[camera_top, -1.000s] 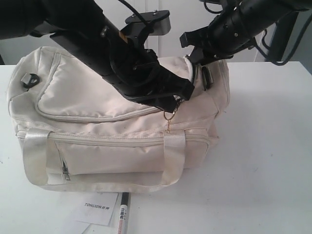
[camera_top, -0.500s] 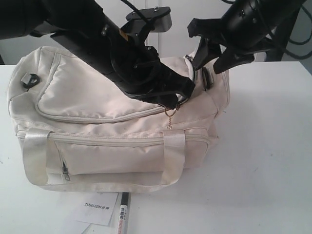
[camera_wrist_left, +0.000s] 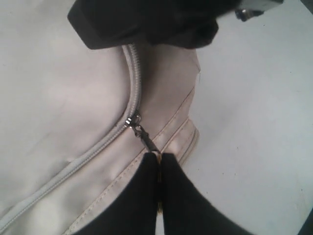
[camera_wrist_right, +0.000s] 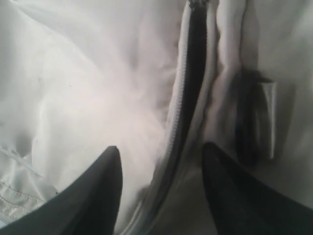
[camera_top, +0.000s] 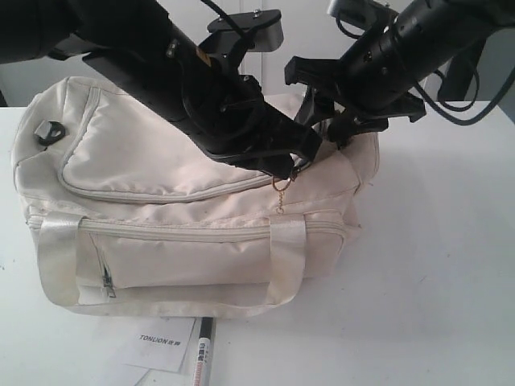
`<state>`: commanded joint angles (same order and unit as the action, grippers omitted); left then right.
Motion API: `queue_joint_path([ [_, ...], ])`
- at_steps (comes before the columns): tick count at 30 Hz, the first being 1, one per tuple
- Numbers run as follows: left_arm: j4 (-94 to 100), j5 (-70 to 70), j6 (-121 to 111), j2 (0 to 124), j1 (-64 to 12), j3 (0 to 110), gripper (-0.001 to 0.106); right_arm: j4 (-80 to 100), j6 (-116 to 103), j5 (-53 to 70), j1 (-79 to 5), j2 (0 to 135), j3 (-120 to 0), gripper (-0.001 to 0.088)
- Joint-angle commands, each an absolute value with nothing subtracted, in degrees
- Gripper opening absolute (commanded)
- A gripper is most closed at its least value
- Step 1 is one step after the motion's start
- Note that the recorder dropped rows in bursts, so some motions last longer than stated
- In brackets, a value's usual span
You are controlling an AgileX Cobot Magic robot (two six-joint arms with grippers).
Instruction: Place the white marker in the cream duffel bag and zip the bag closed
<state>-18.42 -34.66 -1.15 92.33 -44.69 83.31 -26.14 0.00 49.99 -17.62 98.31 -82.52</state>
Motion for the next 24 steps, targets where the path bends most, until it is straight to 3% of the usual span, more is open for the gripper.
queue_joint_path([
  [3,-18.42,-34.66,-1.15,92.33,-44.69,83.31,0.000,-27.67,0.00,49.99,-17.62,99.55,-82.52,0.0476],
  [5,-18.42,-34.76,-1.16,92.33,-44.69,83.31,0.000,-27.92,0.00,49.33,-17.62,99.67,-82.52,0.0403],
  [9,-18.42,-35.18,-1.24,92.33,-44.69,83.31,0.000,-27.80,1.36,49.05,-17.62,98.97,-82.52,0.0012],
  [24,-16.67,-38.39,-1.10,91.11,-44.69,83.31,0.000,-27.46,2.56,47.46,-17.62,98.25,-82.52,0.0000],
])
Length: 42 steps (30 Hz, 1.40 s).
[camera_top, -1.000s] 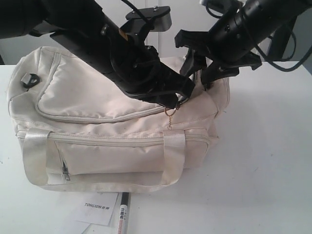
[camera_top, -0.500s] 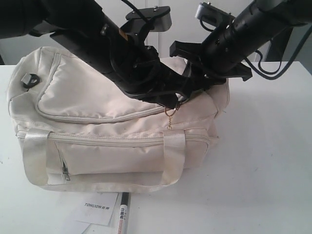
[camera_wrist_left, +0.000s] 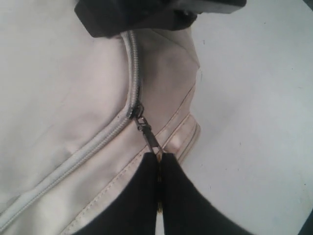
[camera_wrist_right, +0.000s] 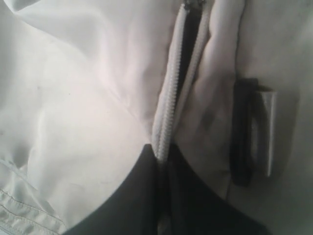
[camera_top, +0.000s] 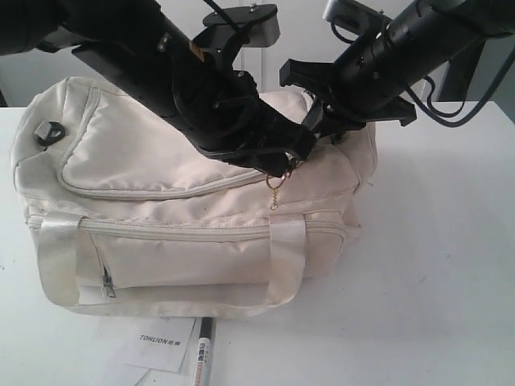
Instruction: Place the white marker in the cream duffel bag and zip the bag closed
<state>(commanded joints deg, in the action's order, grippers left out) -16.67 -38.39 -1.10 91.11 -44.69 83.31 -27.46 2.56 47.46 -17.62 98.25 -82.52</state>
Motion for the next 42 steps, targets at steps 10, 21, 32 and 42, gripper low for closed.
queue_joint_path([
  [10,-13.74,-41.92,-1.10,90.59,-44.69,83.31,0.000,-26.51,2.56,47.36,-17.62,98.25,-82.52,0.0000],
  [21,-12.32,-45.49,-1.10,90.59,-44.69,83.31,0.000,-25.68,2.56,47.46,-17.62,98.10,-82.52,0.0000],
  [32,-9.71,-48.71,-1.10,90.59,-44.69,83.31,0.000,-25.17,2.56,47.46,-17.62,97.94,-82.52,0.0000],
  [42,-9.45,-48.90,-0.99,89.57,-44.69,83.31,0.000,-23.30,2.56,47.46,-17.62,97.94,-82.52,0.0000],
])
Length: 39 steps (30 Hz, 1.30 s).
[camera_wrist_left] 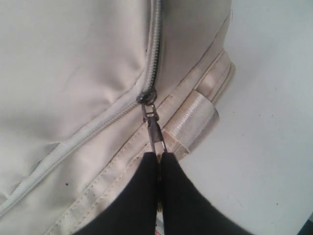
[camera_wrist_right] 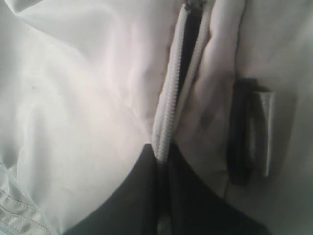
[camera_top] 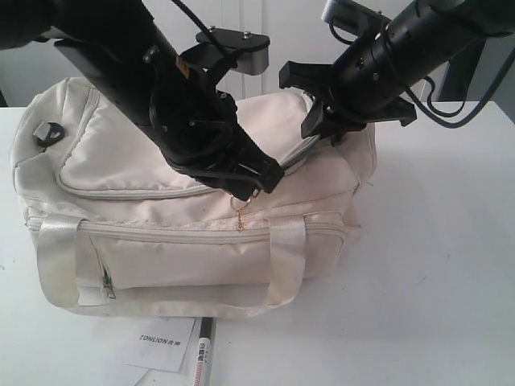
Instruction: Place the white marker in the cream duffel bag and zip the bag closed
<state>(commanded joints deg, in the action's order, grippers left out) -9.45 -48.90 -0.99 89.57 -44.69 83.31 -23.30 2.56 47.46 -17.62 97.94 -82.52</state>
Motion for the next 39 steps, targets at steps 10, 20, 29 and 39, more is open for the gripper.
queue_joint_path([
  [10,-5.08,-49.70,-1.22,86.36,-44.69,83.31,0.000,-21.82,2.56,47.24,-17.62,97.94,-82.52,0.0000],
  [20,-4.44,-52.44,-1.09,85.98,-44.69,83.31,0.000,-20.78,2.56,47.26,-17.62,97.94,-82.52,0.0000],
  [29,-2.69,-54.97,-1.09,85.61,-44.69,83.31,0.000,-20.78,2.56,47.26,-17.62,97.94,-82.52,0.0000],
  [39,1.41,-58.62,-1.09,84.90,-44.69,83.31,0.000,-20.78,2.56,47.26,-17.62,97.94,-82.52,0.0000],
])
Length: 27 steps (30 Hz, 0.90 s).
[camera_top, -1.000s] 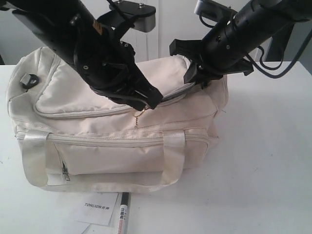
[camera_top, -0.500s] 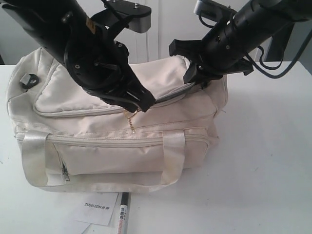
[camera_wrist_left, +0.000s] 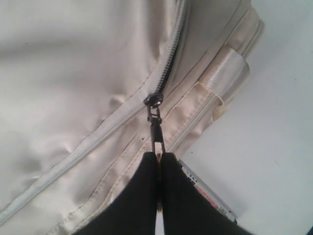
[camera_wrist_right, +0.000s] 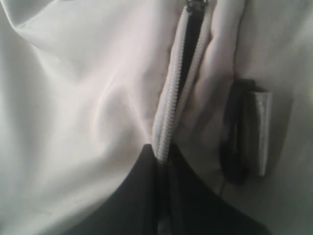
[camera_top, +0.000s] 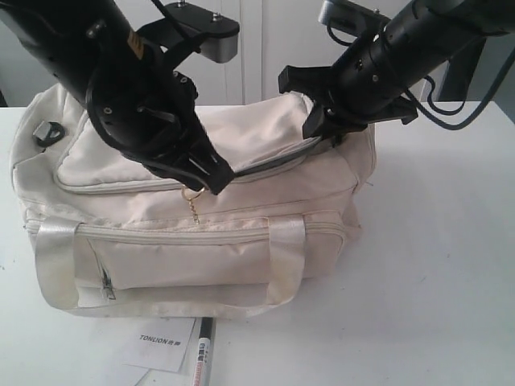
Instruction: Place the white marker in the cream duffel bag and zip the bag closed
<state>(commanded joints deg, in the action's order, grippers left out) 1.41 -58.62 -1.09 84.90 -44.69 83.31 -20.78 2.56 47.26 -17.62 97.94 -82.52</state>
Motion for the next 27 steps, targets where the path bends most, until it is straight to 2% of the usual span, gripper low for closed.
queue_joint_path([
  [8,3.53,-59.89,-1.09,84.65,-44.69,83.31,0.000,-20.77,2.33,47.34,-17.62,97.94,-82.52,0.0012],
  [10,3.75,-59.39,-1.09,84.65,-44.69,83.31,0.000,-20.77,2.33,47.31,-17.62,97.94,-82.52,0.0112],
  [11,3.90,-59.26,-1.09,84.65,-44.69,83.31,0.000,-20.77,2.33,47.18,-17.62,97.94,-82.52,0.0235],
  [12,3.90,-59.26,-1.09,84.65,-44.69,83.31,0.000,-20.77,2.33,47.18,-17.62,97.94,-82.52,0.0308],
  [13,3.90,-59.26,-1.09,84.65,-44.69,83.31,0.000,-20.77,2.33,47.06,-17.62,97.72,-82.63,0.0433],
  [15,4.02,-59.36,-1.09,84.65,-44.69,83.31,0.000,-20.47,3.51,46.74,-17.62,96.19,-82.75,0.0537],
  [19,4.80,-59.99,-1.09,84.65,-44.69,83.31,0.000,-16.81,11.72,47.76,-17.62,90.10,-82.75,0.0537],
  [27,4.80,-58.95,0.00,84.65,-44.69,83.31,0.000,-22.50,51.73,61.92,-17.62,81.39,-80.14,0.0473],
])
